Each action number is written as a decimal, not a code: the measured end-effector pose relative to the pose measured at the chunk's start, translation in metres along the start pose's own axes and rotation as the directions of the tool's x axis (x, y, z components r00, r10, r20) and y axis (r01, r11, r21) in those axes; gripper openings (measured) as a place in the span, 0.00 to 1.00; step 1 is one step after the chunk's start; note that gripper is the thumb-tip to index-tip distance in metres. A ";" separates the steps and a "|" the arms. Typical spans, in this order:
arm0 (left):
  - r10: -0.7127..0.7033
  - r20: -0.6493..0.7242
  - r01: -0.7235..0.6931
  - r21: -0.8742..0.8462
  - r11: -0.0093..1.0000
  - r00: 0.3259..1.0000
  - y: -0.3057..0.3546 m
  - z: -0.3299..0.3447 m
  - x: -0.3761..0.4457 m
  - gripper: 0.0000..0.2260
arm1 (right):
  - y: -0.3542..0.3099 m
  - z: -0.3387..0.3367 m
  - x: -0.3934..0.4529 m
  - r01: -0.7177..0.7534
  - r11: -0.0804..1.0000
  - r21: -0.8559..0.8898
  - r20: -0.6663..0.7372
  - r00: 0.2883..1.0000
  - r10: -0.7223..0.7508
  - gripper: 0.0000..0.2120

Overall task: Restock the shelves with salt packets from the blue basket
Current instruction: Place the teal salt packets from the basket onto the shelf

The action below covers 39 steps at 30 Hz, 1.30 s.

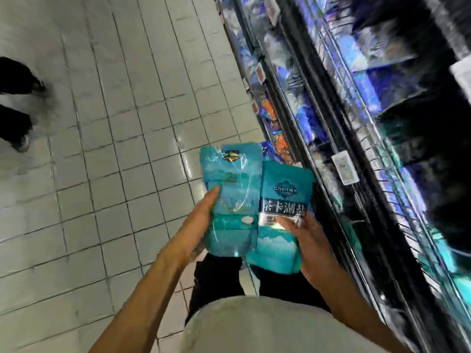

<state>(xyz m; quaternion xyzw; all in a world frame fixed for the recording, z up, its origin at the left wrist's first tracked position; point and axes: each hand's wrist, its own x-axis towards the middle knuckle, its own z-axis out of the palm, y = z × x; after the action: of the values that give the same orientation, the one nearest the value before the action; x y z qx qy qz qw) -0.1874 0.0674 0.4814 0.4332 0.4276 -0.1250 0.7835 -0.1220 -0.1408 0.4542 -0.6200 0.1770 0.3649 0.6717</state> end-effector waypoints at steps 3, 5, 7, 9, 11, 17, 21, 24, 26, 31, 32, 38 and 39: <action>0.079 0.029 -0.080 0.057 0.995 0.996 0.012 0.014 -0.035 0.20 | -0.025 -0.005 -0.036 0.060 0.998 0.010 -0.008 0.998 -0.060 0.16; 0.138 0.046 -0.141 0.076 0.987 0.989 0.017 0.022 -0.050 0.16 | -0.035 -0.010 -0.056 0.104 0.994 0.031 -0.047 0.994 -0.102 0.15; 0.185 0.067 -0.192 0.116 0.975 0.980 0.021 0.027 -0.059 0.14 | -0.040 -0.014 -0.076 0.141 0.986 0.085 -0.090 0.987 -0.134 0.13; 0.207 0.142 -0.230 0.168 0.959 0.968 0.027 0.034 -0.065 0.17 | -0.039 -0.017 -0.096 0.171 0.974 0.149 -0.138 0.979 -0.151 0.14; 0.205 0.213 -0.254 0.237 0.938 0.955 0.032 0.041 -0.069 0.20 | -0.032 -0.018 -0.114 0.218 0.957 0.193 -0.222 0.959 -0.174 0.12; 0.031 0.409 -0.217 0.417 0.883 0.912 0.027 0.068 -0.071 0.23 | 0.017 -0.008 -0.175 0.436 0.832 0.343 -0.541 0.816 -0.205 0.13; -0.148 0.452 -0.147 0.555 0.819 0.879 0.004 0.089 -0.081 0.28 | 0.060 0.000 -0.226 0.539 0.731 0.419 -0.696 0.708 -0.123 0.18; -0.274 0.506 -0.167 0.665 0.728 0.818 -0.022 0.109 -0.097 0.31 | 0.090 0.003 -0.267 0.614 0.673 0.413 -0.805 0.592 -0.047 0.18; -0.334 0.515 -0.189 0.721 0.666 0.789 -0.043 0.126 -0.114 0.33 | 0.109 0.004 -0.293 0.665 0.636 0.392 -0.869 0.495 0.019 0.16; -0.494 0.579 -0.329 0.798 0.504 0.648 -0.107 0.164 -0.166 0.23 | 0.157 0.004 -0.357 0.770 0.550 0.324 -0.946 0.271 0.178 0.15; -0.535 0.581 -0.342 0.806 0.483 0.614 -0.122 0.170 -0.174 0.19 | 0.166 0.003 -0.370 0.789 0.531 0.309 -0.951 0.238 0.200 0.15; -0.673 0.545 -0.403 0.835 0.376 0.501 -0.218 0.194 -0.243 0.26 | 0.234 -0.008 -0.450 0.848 0.480 0.224 -0.949 0.077 0.306 0.10; -0.681 0.539 -0.405 0.837 0.368 0.496 -0.234 0.197 -0.257 0.26 | 0.248 -0.012 -0.464 0.849 0.484 0.213 -0.945 0.052 0.324 0.10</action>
<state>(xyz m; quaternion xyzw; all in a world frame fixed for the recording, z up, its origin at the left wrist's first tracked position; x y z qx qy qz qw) -0.3644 -0.2711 0.5980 0.6153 -0.1247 -0.6135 0.4791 -0.6066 -0.2867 0.5983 -0.3257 0.5574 -0.4304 0.6309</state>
